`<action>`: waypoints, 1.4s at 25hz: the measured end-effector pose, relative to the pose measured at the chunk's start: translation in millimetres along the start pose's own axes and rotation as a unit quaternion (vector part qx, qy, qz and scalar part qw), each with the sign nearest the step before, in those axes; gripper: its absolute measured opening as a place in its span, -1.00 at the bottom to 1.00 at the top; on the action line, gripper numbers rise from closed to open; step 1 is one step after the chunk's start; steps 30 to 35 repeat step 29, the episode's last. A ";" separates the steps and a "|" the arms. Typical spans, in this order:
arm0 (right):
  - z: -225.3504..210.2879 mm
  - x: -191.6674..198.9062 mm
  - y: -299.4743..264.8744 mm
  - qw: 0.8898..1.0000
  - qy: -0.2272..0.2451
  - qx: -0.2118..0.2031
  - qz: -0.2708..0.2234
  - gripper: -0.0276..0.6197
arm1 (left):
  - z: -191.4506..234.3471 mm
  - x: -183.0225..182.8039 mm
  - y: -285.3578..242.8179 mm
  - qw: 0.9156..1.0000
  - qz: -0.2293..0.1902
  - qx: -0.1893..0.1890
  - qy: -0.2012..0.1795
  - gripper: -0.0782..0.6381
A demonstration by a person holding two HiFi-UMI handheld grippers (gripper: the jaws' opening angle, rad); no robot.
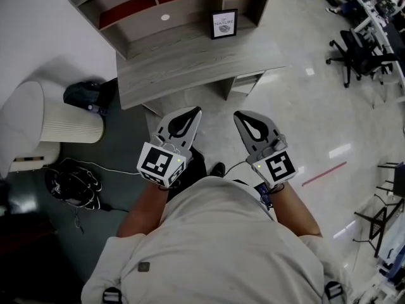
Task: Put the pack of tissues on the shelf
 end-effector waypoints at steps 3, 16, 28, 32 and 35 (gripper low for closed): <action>1.4 7.1 11.5 1.000 0.000 -0.003 0.006 -0.85 | -14.5 3.1 -0.1 1.000 0.002 0.004 -0.007 -0.74; 5.3 20.1 19.0 1.000 -0.005 -0.017 0.010 -0.85 | -30.7 3.6 -0.2 1.000 0.001 0.023 -0.006 -0.74; 1.0 12.9 23.6 1.000 -0.001 -0.019 0.003 -0.85 | -40.9 -4.6 -3.2 0.999 -0.003 0.037 -0.015 -0.74; 1.7 12.9 24.9 1.000 -0.002 -0.019 0.003 -0.85 | -41.7 -5.4 -2.5 0.999 -0.004 0.036 -0.016 -0.74; 1.7 12.9 24.9 1.000 -0.002 -0.019 0.003 -0.85 | -41.7 -5.4 -2.5 0.999 -0.004 0.036 -0.016 -0.74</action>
Point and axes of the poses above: the fingertips, and each gripper's own axes: y backward along the fingers, z to its left, x out of its underside, the point moved 1 cm from there along y, backward along the fingers, and after that the axes turned 15 degrees about z, right-handed, at the moved point
